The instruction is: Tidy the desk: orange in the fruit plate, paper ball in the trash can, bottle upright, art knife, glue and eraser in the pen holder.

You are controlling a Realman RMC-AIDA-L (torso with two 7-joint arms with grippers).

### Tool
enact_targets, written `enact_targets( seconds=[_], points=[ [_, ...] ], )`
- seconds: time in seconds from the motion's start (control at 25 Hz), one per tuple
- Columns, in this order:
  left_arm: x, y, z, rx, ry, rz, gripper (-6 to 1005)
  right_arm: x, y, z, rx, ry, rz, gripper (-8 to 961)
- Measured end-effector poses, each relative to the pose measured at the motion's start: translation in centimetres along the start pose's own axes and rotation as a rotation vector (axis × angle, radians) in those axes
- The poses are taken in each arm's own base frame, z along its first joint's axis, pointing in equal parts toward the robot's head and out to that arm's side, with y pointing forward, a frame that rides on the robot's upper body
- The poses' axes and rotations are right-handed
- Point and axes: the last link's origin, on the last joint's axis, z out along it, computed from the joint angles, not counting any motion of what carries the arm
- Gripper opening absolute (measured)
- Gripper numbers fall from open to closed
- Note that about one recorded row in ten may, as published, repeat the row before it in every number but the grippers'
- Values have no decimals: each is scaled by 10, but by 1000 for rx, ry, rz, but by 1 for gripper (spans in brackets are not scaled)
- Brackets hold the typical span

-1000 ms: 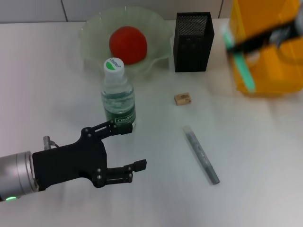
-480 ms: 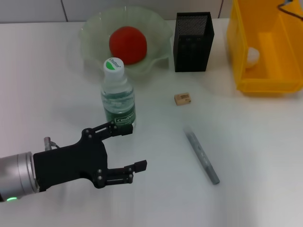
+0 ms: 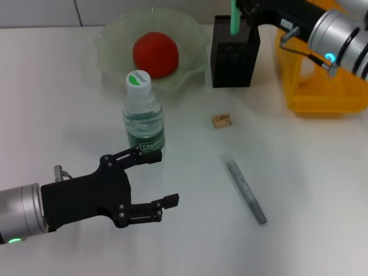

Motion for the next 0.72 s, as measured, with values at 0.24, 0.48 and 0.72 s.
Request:
enact_targets(
  seconds=[0.24,0.48,0.72],
  points=[
    [0,0,0,0,1,2,859,7,-2,3,37,29,-15,173],
    [0,0,-1,1,2,4,859,13,-4,0,53,39,-2,173],
    [1,-1,0,1,2,6,859,18,-2,-2,51,53,5,173]
  ],
)
